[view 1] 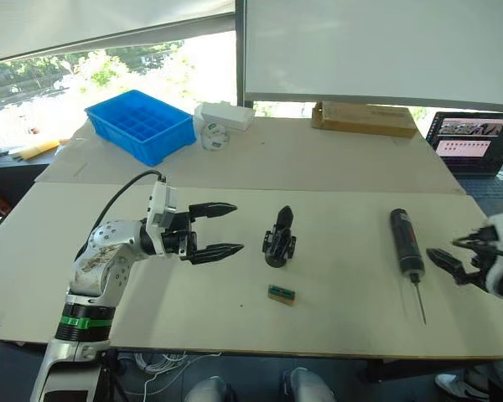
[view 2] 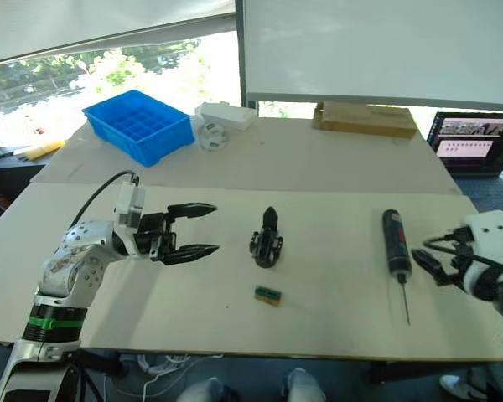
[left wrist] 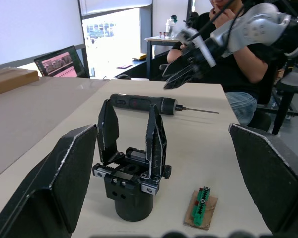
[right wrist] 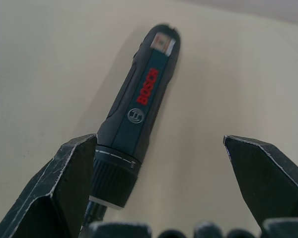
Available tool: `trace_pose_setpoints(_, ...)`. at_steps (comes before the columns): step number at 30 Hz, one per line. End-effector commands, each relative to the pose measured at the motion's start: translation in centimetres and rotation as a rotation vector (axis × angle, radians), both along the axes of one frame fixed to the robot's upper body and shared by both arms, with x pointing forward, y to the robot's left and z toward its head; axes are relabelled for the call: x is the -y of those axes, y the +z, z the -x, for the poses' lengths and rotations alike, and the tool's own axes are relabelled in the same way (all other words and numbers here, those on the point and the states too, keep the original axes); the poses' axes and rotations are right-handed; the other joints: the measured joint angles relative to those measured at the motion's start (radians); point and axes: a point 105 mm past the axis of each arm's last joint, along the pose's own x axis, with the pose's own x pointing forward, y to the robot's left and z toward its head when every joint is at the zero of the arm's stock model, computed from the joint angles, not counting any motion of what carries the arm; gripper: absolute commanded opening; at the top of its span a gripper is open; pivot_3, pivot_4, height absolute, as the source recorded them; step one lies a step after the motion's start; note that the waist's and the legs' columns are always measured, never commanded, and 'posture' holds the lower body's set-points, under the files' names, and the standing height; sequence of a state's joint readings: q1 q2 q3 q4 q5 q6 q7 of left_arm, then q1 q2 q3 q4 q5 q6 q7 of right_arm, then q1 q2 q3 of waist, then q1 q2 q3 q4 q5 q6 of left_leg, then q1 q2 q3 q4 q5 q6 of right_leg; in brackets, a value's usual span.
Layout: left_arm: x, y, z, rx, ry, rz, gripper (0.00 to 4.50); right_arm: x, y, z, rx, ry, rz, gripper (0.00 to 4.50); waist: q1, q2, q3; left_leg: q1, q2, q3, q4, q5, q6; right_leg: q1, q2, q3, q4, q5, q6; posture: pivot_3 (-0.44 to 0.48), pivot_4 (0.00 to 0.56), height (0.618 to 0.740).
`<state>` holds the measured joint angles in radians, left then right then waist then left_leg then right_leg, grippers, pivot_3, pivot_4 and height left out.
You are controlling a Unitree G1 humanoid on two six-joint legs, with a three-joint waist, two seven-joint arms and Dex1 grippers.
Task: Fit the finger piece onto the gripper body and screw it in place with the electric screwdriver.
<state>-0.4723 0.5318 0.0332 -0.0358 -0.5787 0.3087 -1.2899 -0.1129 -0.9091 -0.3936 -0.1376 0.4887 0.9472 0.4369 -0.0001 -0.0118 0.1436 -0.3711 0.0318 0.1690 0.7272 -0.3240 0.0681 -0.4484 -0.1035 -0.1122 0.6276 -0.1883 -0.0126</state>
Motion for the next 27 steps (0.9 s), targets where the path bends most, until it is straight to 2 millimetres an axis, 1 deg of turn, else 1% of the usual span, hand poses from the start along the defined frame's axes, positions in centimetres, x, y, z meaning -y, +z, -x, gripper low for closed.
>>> trace_pose_setpoints(1, 0.6, 0.9, 1.0, 0.036, -0.050, 0.003, 4.46, 0.4, -0.3, -0.9, -0.030, -0.072, -0.030, 4.50, 0.003, 0.000, 0.000, -0.001, 0.000, 0.000, 0.000, 0.000, 0.000, 0.000, 0.000, -0.001, 0.000, 0.000, 0.000, 0.000, 0.150, 0.740)
trace_pose_setpoints(4, 0.6, 0.9, 1.1, 0.038, -0.041, 0.006, 4.46, -0.4, -1.2, -2.0, -0.045, -0.072, -0.079, 4.50, 0.004, 0.000, 0.000, -0.001, 0.000, 0.000, 0.000, 0.000, 0.000, 0.000, -0.001, -0.002, -0.001, -0.001, 0.002, 0.000, 0.150, 0.740)
trace_pose_setpoints(8, 0.6, 0.8, 1.2, 0.035, -0.039, 0.001, 4.46, -0.6, -2.5, -2.3, -0.089, -0.083, -0.079, 4.50, 0.006, 0.000, 0.000, -0.001, 0.000, 0.000, 0.000, 0.000, 0.000, 0.000, -0.001, -0.007, -0.001, -0.002, 0.003, 0.000, 0.150, 0.740)
trace_pose_setpoints(10, 0.6, 0.7, 1.3, 0.035, -0.047, -0.004, 4.46, -0.6, -3.2, -2.2, -0.118, -0.090, -0.107, 4.50, 0.005, 0.000, 0.000, -0.001, 0.000, 0.000, 0.000, 0.000, 0.000, 0.000, -0.001, -0.008, -0.001, -0.002, 0.004, 0.000, 0.150, 0.740)
trace_pose_setpoints(12, 0.7, 0.7, 1.5, 0.046, -0.072, -0.011, 4.50, -0.5, -3.4, -2.2, -0.125, -0.103, -0.112, 3.96, 0.002, 0.000, 0.000, -0.001, 0.000, 0.001, 0.000, 0.000, 0.000, 0.000, -0.001, -0.007, -0.001, -0.003, 0.005, 0.000, 0.150, 0.740)
trace_pose_setpoints(15, 0.8, 0.6, 2.0, 0.052, -0.118, -0.029, 4.50, -0.2, -2.7, -2.2, -0.091, -0.111, -0.100, 2.99, 0.001, 0.000, 0.000, -0.001, 0.000, 0.000, 0.000, 0.000, 0.000, 0.000, -0.001, -0.008, -0.001, -0.004, 0.008, 0.000, 0.150, 0.740)
trace_pose_setpoints(16, 0.8, 0.5, 2.0, 0.054, -0.128, -0.034, 4.50, -0.1, -2.4, -2.1, -0.079, -0.116, -0.100, 2.59, 0.001, 0.001, 0.000, -0.001, 0.000, 0.000, 0.000, 0.000, 0.000, 0.000, -0.001, -0.008, -0.001, -0.004, 0.008, 0.000, 0.150, 0.740)
trace_pose_setpoints(17, 0.8, 0.5, 2.1, 0.054, -0.138, -0.040, 4.50, 0.0, -2.1, -2.0, -0.064, -0.117, -0.096, 2.36, 0.000, 0.001, 0.000, -0.001, 0.000, 0.001, 0.000, 0.000, 0.000, 0.000, -0.001, -0.008, -0.001, -0.004, 0.008, 0.000, 0.150, 0.740)
trace_pose_setpoints(18, 0.8, 0.4, 2.2, 0.055, -0.148, -0.044, 4.50, 0.0, -1.6, -1.9, -0.047, -0.118, -0.114, 2.00, 0.001, 0.001, 0.000, -0.001, 0.000, 0.001, 0.000, 0.000, 0.000, 0.000, -0.001, -0.008, -0.001, -0.004, 0.008, 0.000, 0.150, 0.740)
trace_pose_setpoints(19, 0.8, 0.4, 2.2, 0.056, -0.154, -0.047, 4.50, 0.0, -1.3, -1.8, -0.036, -0.119, -0.127, 1.97, 0.001, 0.001, 0.000, -0.001, 0.000, 0.000, 0.000, 0.000, 0.000, 0.000, -0.001, -0.008, -0.001, -0.004, 0.008, 0.000, 0.150, 0.740)
trace_pose_setpoints(21, 0.8, 0.4, 2.4, 0.055, -0.166, -0.051, 4.50, -0.5, 0.4, -1.5, 0.009, -0.099, -0.167, 1.97, 0.001, 0.004, 0.002, -0.001, 0.000, 0.000, 0.000, 0.000, 0.000, 0.000, -0.001, -0.008, -0.001, -0.004, 0.008, 0.000, 0.150, 0.740)
trace_pose_setpoints(22, 0.7, 0.4, 2.5, 0.053, -0.173, -0.051, 4.50, -1.2, 1.5, -1.1, 0.029, -0.051, -0.167, 1.97, 0.001, 0.006, 0.004, -0.002, 0.000, 0.001, 0.000, 0.000, 0.000, 0.000, -0.001, -0.008, -0.001, -0.004, 0.007, 0.000, 0.150, 0.740)
trace_pose_setpoints(24, 0.6, 0.3, 2.9, 0.046, -0.183, -0.054, 4.50, -2.8, 2.7, 0.1, 0.026, 0.034, -0.142, 1.97, 0.001, 0.011, 0.006, -0.003, 0.000, 0.000, 0.000, 0.000, 0.000, -0.002, -0.002, -0.007, 0.000, -0.003, 0.007, 0.000, 0.150, 0.740)
trace_pose_setpoints(27, 0.4, -0.2, 3.3, 0.028, -0.190, -0.067, 4.50, -5.5, 2.7, 2.3, -0.016, 0.137, -0.110, 1.97, 0.000, 0.012, 0.006, -0.004, 0.000, 0.000, 0.000, 0.001, -0.001, -0.005, -0.001, -0.007, 0.001, -0.002, 0.004, 0.000, 0.150, 0.740)
